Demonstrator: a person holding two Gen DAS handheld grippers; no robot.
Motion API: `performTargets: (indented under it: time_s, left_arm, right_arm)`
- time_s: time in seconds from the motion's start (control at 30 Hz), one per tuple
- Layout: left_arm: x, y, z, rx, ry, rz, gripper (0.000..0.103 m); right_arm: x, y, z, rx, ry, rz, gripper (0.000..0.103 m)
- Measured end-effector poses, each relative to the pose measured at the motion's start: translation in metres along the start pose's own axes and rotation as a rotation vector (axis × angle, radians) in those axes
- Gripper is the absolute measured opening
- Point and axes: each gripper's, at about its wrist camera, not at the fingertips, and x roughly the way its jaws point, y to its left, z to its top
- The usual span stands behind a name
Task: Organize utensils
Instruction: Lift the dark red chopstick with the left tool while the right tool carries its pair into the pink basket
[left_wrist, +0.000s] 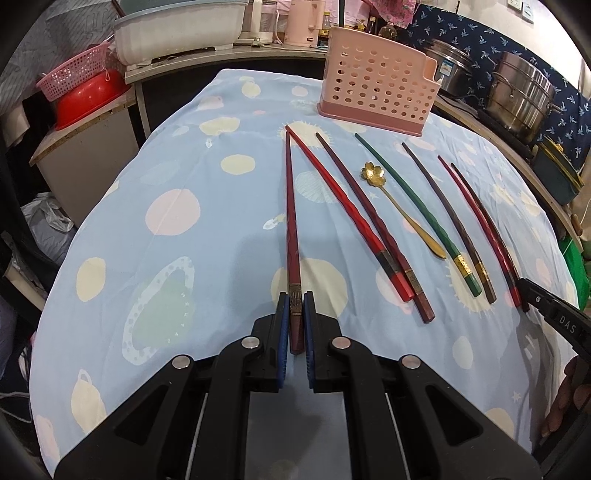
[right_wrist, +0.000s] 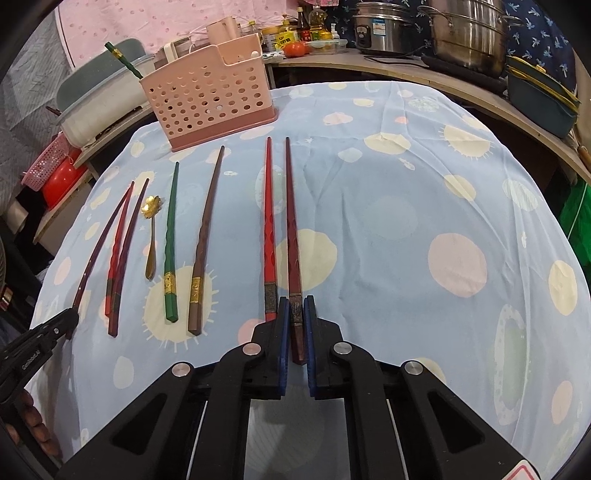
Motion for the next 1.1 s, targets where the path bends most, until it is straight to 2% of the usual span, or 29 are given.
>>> performTargets:
  time_s: [0.23, 0.53, 0.8, 1.1]
  left_arm:
    - [-0.009, 0.003, -0.003, -0.030, 0.022, -0.029, 0.007]
    - [-0.036, 0.001, -0.004, -0.034, -0.002, -0.047, 0.007]
    - [-0.076, -0.004, 0.012, -0.031, -0.083, -0.049, 0.007]
    - [-0.117, -0.004, 0.053, -0.050, -0.187, -0.067, 0.007]
  right_arm:
    - [-0.018, 0.001, -0.001, 0.001, -0.028, 0.017, 0.007]
    - [-0.050, 0.003, -0.003, 0.001, -0.083, 0.043, 0.007]
    - [-0.088, 0.004, 0.008, 0.008, -0.160, 0.070, 0.007]
    - [-0.127, 0.008, 0.042, 0.020, -0.252, 0.113, 0.007]
